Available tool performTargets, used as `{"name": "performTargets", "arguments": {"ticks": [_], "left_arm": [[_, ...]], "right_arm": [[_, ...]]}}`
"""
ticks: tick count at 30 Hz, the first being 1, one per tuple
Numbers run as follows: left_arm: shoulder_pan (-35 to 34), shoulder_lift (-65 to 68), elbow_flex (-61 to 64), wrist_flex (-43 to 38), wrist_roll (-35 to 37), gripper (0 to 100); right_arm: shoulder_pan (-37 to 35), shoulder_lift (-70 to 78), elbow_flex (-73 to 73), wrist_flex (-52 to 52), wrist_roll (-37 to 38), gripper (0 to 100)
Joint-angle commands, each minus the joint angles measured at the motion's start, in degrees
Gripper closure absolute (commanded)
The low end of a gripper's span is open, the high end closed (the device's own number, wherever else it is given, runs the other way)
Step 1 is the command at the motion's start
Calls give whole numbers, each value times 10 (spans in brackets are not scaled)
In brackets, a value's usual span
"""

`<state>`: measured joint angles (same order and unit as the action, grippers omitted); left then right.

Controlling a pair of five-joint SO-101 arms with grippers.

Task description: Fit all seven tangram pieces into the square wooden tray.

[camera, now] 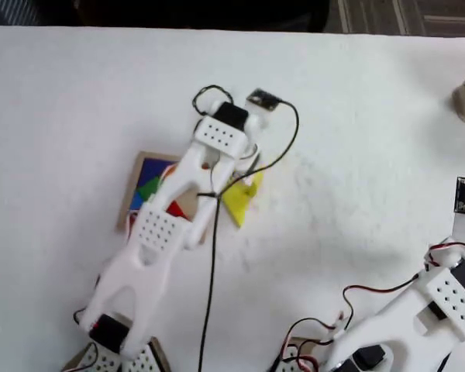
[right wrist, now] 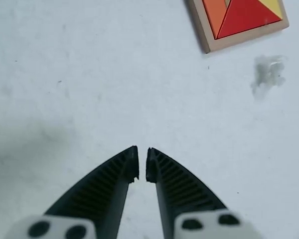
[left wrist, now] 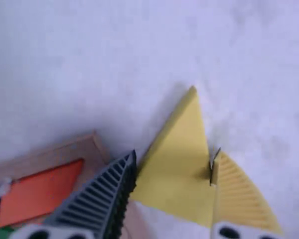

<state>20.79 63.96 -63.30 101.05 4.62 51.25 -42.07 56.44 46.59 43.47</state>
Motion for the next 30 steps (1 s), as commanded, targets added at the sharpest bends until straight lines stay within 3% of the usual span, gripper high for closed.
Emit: {"name": "performTargets", "arguments": {"ticks": [1, 20, 28, 30], "left_arm": [[-12, -113, 149, -40, 5, 762], [-12, -414, 734, -344, 0, 758], [-16, -420, 782, -348, -33, 770], [-15, -420, 780, -351, -40, 838]], "right_arm": [[0, -6, -5, -10, 5, 964], [6, -9, 7, -11, 7, 964], [6, -9, 7, -11, 7, 964], [6, -9, 7, -11, 8, 964]]}}
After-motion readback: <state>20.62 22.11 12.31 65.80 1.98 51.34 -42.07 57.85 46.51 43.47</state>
